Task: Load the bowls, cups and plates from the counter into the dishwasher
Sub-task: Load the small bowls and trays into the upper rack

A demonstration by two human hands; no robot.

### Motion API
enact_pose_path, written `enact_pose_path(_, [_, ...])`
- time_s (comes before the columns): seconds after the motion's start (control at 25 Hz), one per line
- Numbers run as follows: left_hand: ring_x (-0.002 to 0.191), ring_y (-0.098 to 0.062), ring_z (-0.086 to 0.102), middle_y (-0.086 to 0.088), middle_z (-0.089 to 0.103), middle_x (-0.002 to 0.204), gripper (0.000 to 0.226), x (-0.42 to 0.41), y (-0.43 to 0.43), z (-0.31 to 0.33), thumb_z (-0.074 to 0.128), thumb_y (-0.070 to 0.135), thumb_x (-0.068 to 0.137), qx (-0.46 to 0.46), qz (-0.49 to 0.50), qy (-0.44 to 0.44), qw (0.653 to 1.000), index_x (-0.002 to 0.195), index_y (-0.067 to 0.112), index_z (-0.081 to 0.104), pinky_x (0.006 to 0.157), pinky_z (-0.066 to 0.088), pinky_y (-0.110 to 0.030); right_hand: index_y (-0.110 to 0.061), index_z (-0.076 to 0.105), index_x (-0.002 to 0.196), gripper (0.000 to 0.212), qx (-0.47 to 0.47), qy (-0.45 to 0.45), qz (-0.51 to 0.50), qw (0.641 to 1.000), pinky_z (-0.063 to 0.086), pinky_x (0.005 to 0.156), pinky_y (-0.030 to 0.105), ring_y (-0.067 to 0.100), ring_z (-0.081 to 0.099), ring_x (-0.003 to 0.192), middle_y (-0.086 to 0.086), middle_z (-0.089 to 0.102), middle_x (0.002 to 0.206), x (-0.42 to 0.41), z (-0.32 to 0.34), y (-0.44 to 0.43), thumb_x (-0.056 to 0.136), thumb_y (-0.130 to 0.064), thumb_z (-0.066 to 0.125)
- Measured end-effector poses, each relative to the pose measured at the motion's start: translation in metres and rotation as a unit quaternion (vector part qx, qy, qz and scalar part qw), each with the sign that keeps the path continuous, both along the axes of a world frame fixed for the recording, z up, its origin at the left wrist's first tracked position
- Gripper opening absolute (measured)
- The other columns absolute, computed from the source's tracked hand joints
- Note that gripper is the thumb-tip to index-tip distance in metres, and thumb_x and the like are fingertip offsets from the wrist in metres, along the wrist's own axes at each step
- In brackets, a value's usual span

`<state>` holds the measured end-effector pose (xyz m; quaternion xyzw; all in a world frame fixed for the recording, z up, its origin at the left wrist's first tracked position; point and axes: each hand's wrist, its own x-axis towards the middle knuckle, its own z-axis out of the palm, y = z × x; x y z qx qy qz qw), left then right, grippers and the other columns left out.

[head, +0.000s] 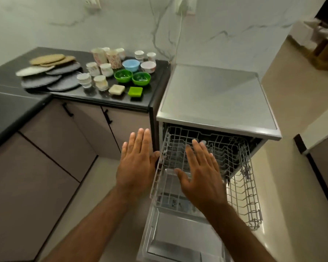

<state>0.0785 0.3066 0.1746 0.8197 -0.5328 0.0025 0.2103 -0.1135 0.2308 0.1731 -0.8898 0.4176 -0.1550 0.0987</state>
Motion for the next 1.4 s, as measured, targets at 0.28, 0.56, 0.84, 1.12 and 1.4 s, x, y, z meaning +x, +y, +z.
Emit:
enact_pose_path(0.28, [0.158,-0.018,-0.011,0.001,-0.003,0.173,0.073,0.030,0.051,0.081,0.019,0.059,0.104,-0.011,0.023,-0.021,0.999,0.164,0.025,-0.003,0.127,-0.003,-0.040,-0.023,0.012,0.160,0.080,-0.014,-0.044,0.035,0.998,0.010,0.125,0.047,0.019,-0.003,0.155,0.003,0.002,0.169,0.043,0.086,0.046,0.097,-0.057,0.048])
enact_pose_path(0.56, [0.159,-0.025,-0.003,-0.003,0.001,0.173,0.075,0.086,0.045,0.114,0.024,0.062,0.103,-0.011,0.031,-0.066,0.997,0.165,0.025,0.001,0.129,0.006,-0.048,-0.024,0.006,0.161,0.078,-0.041,-0.028,0.067,0.997,0.003,0.126,0.045,0.018,-0.011,0.155,0.001,-0.006,0.169,0.091,0.136,0.017,0.100,-0.055,0.043])
enact_pose_path(0.84, [0.159,-0.025,-0.001,-0.002,0.002,0.173,0.077,0.156,0.018,0.122,0.038,0.055,0.103,0.015,0.029,-0.082,0.996,0.165,0.026,0.002,0.128,0.009,-0.048,-0.018,0.015,0.160,0.082,-0.030,-0.038,0.087,0.995,0.013,0.125,0.047,0.022,0.002,0.156,0.006,0.008,0.169,0.151,0.125,-0.013,0.097,-0.052,0.052])
enact_pose_path(1.12, [0.159,-0.021,0.010,-0.001,0.020,0.171,0.066,0.229,-0.052,0.092,0.045,0.043,0.104,0.035,0.011,-0.024,0.999,0.163,0.027,0.021,0.129,0.015,-0.042,-0.021,0.024,0.158,0.077,-0.019,0.001,0.113,0.993,0.024,0.123,0.044,0.019,0.015,0.154,0.002,0.021,0.166,0.233,0.083,-0.066,0.095,-0.046,0.060])
enact_pose_path(1.4, [0.157,-0.024,0.022,-0.006,0.031,0.167,0.063,0.331,-0.179,0.027,0.052,0.027,0.102,0.081,-0.028,-0.019,0.996,0.160,0.019,0.030,0.126,0.022,-0.044,-0.015,0.041,0.152,0.065,-0.008,0.041,0.092,0.995,0.037,0.116,0.041,0.020,0.036,0.146,0.005,0.043,0.156,0.359,0.042,-0.179,0.093,-0.036,0.061])
